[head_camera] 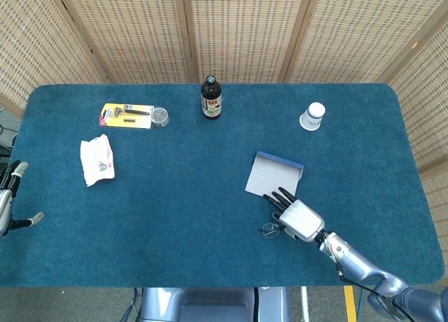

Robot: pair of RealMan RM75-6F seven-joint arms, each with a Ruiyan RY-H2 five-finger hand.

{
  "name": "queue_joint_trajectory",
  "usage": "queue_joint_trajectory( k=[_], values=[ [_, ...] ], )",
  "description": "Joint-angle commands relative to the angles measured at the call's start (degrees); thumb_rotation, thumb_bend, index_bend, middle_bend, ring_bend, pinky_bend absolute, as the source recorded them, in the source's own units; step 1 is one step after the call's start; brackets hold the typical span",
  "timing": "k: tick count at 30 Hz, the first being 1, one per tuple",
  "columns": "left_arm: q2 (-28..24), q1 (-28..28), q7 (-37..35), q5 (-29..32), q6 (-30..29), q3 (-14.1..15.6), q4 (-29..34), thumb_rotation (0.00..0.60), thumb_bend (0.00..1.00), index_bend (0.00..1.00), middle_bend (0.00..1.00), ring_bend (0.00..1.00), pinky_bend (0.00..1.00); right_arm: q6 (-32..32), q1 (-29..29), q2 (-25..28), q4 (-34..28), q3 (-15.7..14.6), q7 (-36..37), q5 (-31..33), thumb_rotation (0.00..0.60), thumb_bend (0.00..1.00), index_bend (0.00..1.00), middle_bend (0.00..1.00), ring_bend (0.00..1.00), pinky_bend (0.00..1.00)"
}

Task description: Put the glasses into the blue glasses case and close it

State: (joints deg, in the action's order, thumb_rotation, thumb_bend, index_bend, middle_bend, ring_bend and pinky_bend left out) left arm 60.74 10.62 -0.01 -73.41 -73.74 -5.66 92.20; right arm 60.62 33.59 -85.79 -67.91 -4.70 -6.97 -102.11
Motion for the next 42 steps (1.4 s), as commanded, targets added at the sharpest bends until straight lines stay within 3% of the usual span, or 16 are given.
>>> queue_joint_trajectory(
  k=[1,10,16,21,26,30,42],
  values=[
    [-0.03,-0.02,-0.08,0.01,-0.01,-0.01,0.0,0.6,0.0,0.0,0.0,0.0,0.0,0.11,0.01,-0.37,0.11,-0.04,-0.57,0.07,0.6,0.44,0.5,0.0,0.0,0.0],
    [-0.08,-0.04,-0.19,-0.1,-0.02,0.05,0.0,0.6,0.0,0.0,0.0,0.0,0.0,-0.57,0.33,-0.82,-0.44,-0.17,-0.76,1.07,0.6,0.48,0.6,0.0,0.0,0.0],
    [-0.2,-0.04,-0.49,-0.12,0.02,0.03,0.04,0.6,0.0,0.0,0.0,0.0,0.0,0.66,0.09,-0.73,-2.0,0.71,1.08,2.45,0.6,0.53,0.62,0.0,0.0,0.0],
    [-0.34,-0.08,-0.88,-0.2,0.0,0.02,0.05,0.6,0.0,0.0,0.0,0.0,0.0,1.95,0.36,-0.65,-4.67,4.4,2.94,6.03,0.6,0.57,0.62,0.01,0.0,0.0],
    [-0.45,-0.17,-1.07,-0.48,-0.15,0.11,0.15,0.6,0.0,0.0,0.0,0.0,0.0,-2.56,2.23,-0.85,-8.21,10.46,1.64,15.06,0.6,0.59,0.62,0.01,0.0,0.0],
    [-0.57,-0.26,-1.31,-0.56,-0.33,0.09,0.23,0.6,0.0,0.0,0.0,0.0,0.0,-6.64,4.12,-2.98,-8.34,14.87,-3.37,23.86,0.6,0.61,0.62,0.01,0.0,0.0],
    [-0.94,-0.15,-2.34,-0.06,0.26,-0.14,0.07,0.6,0.0,0.0,0.0,0.0,0.0,-6.69,7.05,-11.09,-4.83,19.06,-17.0,37.04,0.6,0.65,0.62,0.0,0.0,0.0]
  ],
)
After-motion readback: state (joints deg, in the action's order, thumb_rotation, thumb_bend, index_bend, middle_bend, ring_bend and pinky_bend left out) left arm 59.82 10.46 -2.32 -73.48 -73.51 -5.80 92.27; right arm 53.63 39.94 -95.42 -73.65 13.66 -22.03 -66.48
